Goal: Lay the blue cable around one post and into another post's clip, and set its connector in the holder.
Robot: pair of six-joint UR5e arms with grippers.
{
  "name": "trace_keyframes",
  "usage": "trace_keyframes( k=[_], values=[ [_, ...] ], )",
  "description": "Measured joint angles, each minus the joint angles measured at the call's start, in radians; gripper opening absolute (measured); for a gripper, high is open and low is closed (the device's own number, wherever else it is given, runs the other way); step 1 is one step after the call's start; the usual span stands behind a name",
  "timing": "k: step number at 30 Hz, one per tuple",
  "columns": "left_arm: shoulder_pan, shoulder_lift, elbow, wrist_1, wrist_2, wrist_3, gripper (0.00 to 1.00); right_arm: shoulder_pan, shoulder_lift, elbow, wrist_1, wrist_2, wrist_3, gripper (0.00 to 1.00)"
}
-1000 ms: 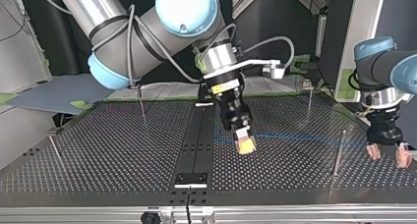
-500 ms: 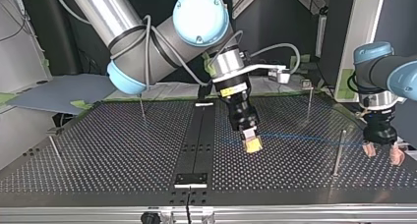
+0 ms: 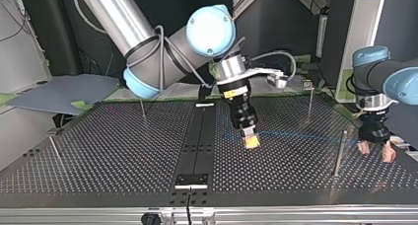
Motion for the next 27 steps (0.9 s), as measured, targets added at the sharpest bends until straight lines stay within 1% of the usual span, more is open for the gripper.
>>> trace_keyframes(
  k=[2, 3, 5, 6, 10, 12, 16, 19, 21, 25, 27],
  values=[
    [-0.001, -0.006, 0.000, 0.001, 0.004, 0.006, 1.00, -0.007, 0.001, 0.000, 0.011, 0.014, 0.014, 0.12],
    [-0.001, -0.009, 0.000, 0.001, 0.006, 0.009, 1.00, -0.011, 0.002, 0.000, 0.019, 0.023, 0.022, 0.16],
    [-0.002, -0.011, 0.000, 0.001, 0.009, 0.011, 1.00, -0.019, 0.002, 0.003, 0.033, 0.037, 0.034, 0.16],
    [-0.003, -0.013, 0.000, 0.001, 0.011, 0.012, 1.00, -0.026, 0.002, 0.008, 0.043, 0.047, 0.043, 0.19],
    [-0.007, -0.027, 0.000, 0.001, 0.015, 0.021, 1.00, -0.051, 0.000, 0.034, 0.074, 0.080, 0.061, 0.19],
    [-0.009, -0.035, 0.000, -0.001, 0.016, 0.030, 1.00, -0.063, -0.002, 0.049, 0.080, 0.096, 0.069, 0.19],
    [-0.011, -0.041, 0.000, -0.003, 0.017, 0.038, 1.00, -0.081, -0.016, 0.081, 0.061, 0.129, 0.081, 0.19],
    [-0.013, -0.041, 0.000, -0.004, 0.017, 0.041, 1.00, -0.095, -0.036, 0.107, 0.038, 0.154, 0.099, 0.19],
    [-0.014, -0.041, 0.000, -0.004, 0.017, 0.041, 1.00, -0.104, -0.052, 0.123, 0.023, 0.170, 0.108, 0.19],
    [-0.017, -0.042, -0.001, -0.005, 0.017, 0.041, 1.00, -0.117, -0.083, 0.155, -0.009, 0.202, 0.115, 0.19],
    [-0.018, -0.042, 0.000, -0.006, 0.017, 0.042, 1.00, -0.127, -0.101, 0.173, -0.027, 0.220, 0.123, 0.19]
  ],
)
